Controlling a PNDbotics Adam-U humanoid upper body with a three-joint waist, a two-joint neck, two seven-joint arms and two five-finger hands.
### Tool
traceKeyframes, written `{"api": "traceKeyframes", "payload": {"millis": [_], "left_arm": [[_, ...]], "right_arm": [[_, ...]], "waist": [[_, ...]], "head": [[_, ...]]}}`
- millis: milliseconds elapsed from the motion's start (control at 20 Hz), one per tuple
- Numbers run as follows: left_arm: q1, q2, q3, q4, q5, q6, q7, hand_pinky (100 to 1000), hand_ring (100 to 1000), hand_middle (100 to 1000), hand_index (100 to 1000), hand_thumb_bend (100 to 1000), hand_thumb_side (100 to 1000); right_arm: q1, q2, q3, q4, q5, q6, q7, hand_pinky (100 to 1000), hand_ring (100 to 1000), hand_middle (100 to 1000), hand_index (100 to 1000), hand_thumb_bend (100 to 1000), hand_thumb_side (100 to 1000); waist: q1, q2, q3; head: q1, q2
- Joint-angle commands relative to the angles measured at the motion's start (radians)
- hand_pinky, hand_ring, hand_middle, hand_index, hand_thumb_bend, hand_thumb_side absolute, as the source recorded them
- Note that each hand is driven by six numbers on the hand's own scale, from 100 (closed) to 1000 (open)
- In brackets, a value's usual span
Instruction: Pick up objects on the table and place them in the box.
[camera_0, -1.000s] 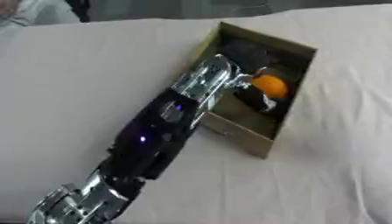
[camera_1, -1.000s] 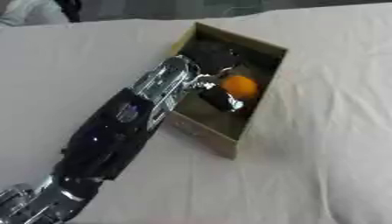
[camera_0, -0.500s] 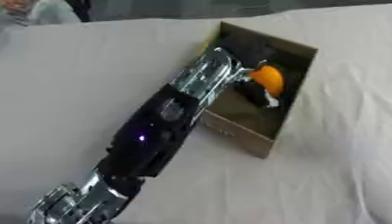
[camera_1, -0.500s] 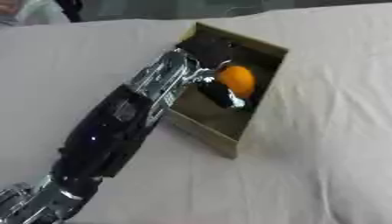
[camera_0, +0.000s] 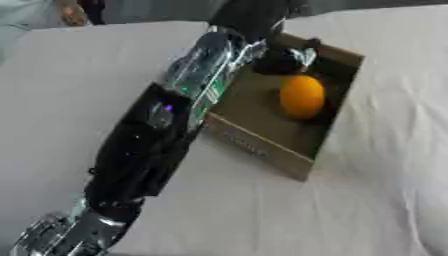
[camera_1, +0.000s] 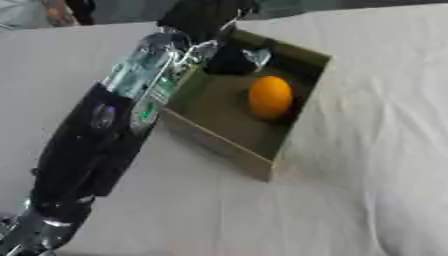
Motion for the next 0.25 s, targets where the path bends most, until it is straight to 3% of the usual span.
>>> {"api": "traceKeyframes", "payload": {"millis": [50, 250], "left_arm": [[0.014, 0.062, 0.056, -0.13, 0.215, 0.094, 0.177, 590, 628, 575, 859, 100, 917], [0.08, 0.107, 0.116, -0.244, 0.438, 0.163, 0.397, 584, 611, 553, 839, 100, 917]], "right_arm": [[-0.005, -0.027, -0.015, -0.014, 0.008, 0.0, -0.009, 773, 848, 806, 894, 100, 617], [-0.005, -0.025, -0.019, -0.014, 0.011, -0.001, -0.015, 773, 848, 806, 894, 100, 618]], "waist": [[-0.01, -0.019, 0.004], [-0.015, -0.016, 0.011]], "head": [[-0.009, 0.01], [-0.012, 0.002]]}}
